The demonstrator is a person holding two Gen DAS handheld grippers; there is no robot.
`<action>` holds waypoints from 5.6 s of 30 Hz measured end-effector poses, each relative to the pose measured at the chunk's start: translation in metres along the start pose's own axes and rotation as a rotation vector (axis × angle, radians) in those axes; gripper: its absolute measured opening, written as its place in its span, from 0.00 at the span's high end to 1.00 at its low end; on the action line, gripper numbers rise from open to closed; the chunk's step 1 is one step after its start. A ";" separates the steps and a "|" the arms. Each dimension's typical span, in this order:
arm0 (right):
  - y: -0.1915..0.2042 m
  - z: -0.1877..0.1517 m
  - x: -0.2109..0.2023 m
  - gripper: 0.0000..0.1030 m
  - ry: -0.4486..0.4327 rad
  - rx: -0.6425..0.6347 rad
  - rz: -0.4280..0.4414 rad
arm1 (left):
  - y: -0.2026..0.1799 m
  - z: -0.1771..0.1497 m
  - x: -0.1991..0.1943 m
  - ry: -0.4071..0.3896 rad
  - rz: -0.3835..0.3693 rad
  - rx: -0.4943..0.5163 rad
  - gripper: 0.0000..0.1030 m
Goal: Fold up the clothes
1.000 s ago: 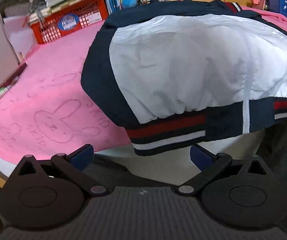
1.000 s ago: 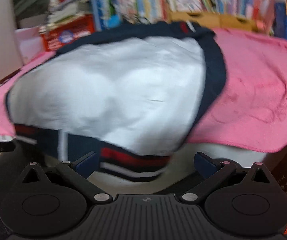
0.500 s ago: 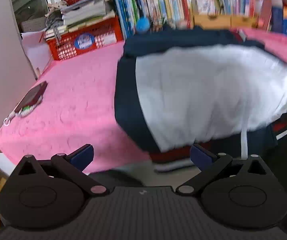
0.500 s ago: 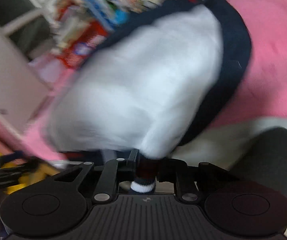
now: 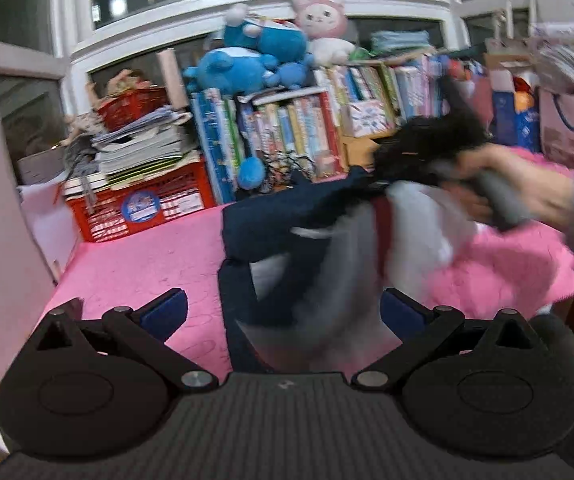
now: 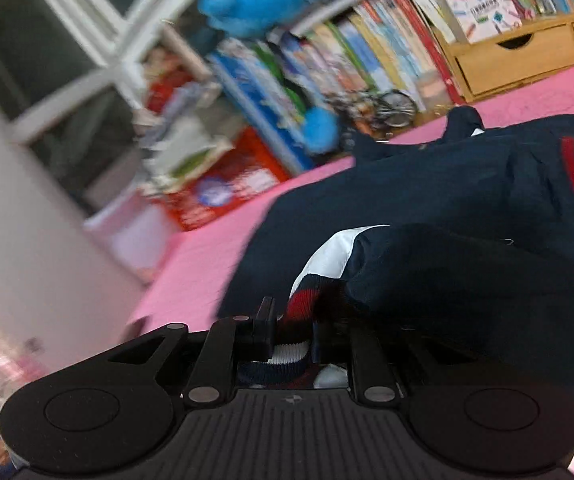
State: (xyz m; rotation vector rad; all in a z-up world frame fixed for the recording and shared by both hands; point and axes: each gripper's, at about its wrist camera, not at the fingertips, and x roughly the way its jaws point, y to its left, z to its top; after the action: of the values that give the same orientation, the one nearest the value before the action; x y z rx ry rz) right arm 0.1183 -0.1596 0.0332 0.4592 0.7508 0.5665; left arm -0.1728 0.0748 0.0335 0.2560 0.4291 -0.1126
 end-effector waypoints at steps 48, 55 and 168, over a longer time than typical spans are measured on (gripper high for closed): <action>-0.005 -0.045 0.066 0.39 0.153 -0.925 -0.243 | 0.042 -0.002 0.178 0.216 -0.041 -0.123 0.00; -0.004 -0.019 -0.008 0.75 -0.084 -0.704 -0.281 | 0.041 0.008 0.178 0.173 -0.067 -0.118 0.00; -0.048 -0.016 -0.022 0.04 -0.244 -0.573 -0.458 | 0.046 0.093 0.295 0.117 0.253 -0.108 0.19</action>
State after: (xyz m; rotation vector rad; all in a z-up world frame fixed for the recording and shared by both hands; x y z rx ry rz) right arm 0.1083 -0.2067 0.0059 -0.1759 0.4092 0.2651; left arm 0.1380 0.0785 0.0000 0.2093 0.5139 0.1733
